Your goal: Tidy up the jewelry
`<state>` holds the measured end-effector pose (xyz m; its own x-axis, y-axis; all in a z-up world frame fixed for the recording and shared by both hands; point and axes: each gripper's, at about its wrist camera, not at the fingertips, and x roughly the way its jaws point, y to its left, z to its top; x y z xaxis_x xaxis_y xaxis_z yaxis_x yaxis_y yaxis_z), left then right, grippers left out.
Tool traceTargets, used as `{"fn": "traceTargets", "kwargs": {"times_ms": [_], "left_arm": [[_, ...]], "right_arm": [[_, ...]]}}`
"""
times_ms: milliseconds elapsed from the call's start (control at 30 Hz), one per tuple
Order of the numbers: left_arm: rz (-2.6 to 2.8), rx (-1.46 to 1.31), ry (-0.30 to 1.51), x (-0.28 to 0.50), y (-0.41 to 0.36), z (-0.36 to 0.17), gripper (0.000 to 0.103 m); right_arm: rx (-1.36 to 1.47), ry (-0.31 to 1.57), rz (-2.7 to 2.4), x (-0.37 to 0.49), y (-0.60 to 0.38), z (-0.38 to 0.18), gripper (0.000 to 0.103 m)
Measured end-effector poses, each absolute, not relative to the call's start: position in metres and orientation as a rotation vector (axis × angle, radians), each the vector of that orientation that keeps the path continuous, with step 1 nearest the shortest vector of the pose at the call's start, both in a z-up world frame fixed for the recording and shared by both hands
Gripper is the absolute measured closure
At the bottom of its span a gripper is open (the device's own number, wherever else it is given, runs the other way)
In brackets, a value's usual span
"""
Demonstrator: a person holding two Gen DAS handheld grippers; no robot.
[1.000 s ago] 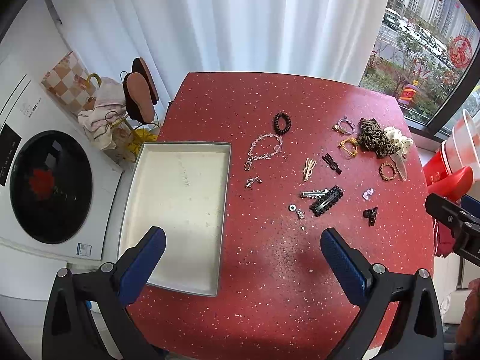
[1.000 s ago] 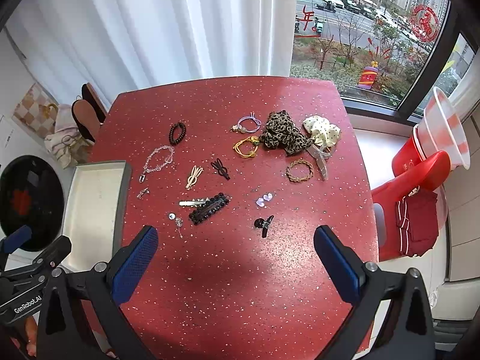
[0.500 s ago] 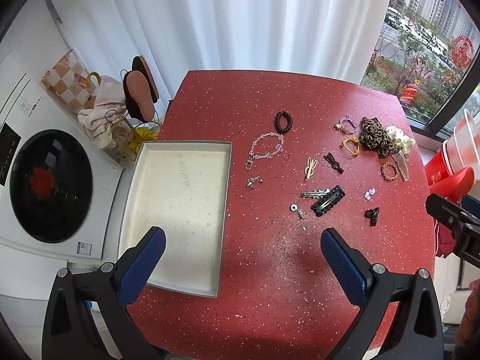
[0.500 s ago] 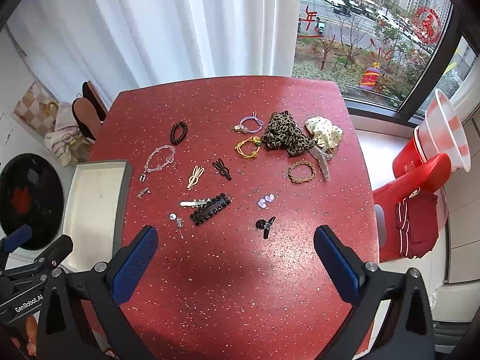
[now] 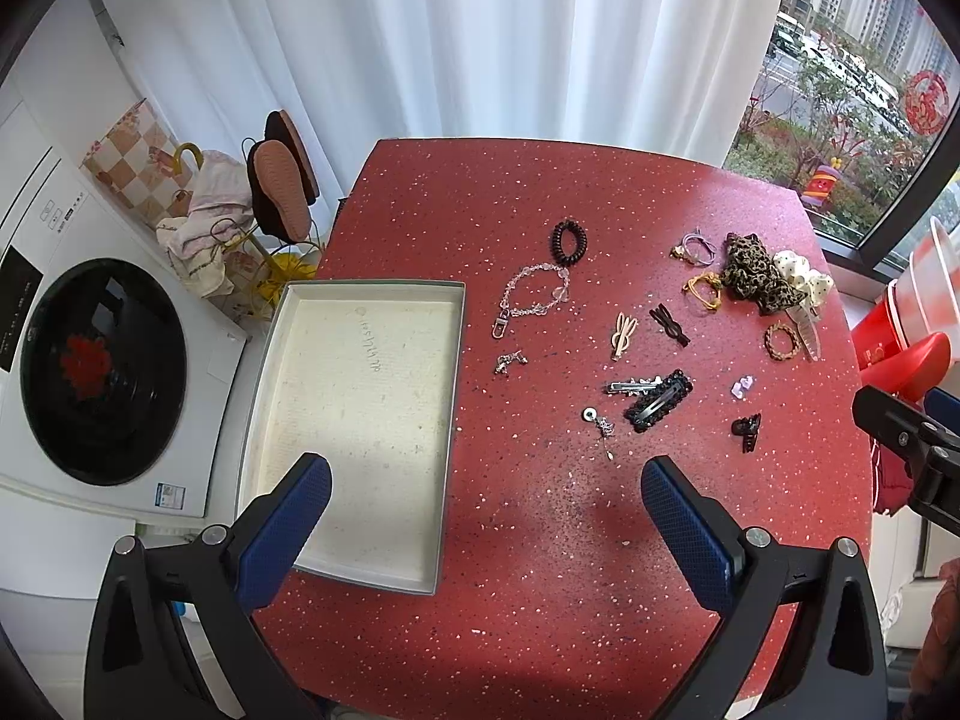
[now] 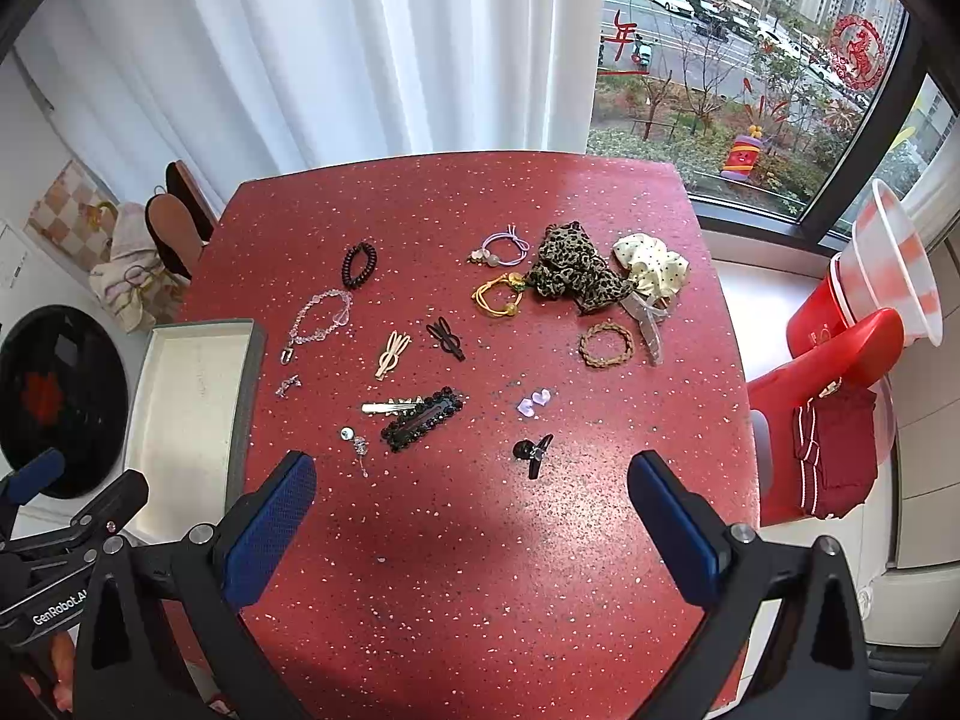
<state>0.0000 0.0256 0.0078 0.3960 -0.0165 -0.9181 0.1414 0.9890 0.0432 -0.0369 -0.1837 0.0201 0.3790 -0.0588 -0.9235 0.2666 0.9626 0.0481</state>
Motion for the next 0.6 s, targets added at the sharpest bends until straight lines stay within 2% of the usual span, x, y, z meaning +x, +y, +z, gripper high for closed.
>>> {"fn": "traceTargets", "kwargs": {"times_ms": [600], "left_arm": [[-0.097, 0.123, 1.161, -0.0015, 0.0284, 0.0057, 0.0]], "right_arm": [[0.202, 1.168, -0.208, -0.0364, -0.1829, 0.0203, 0.0]]}}
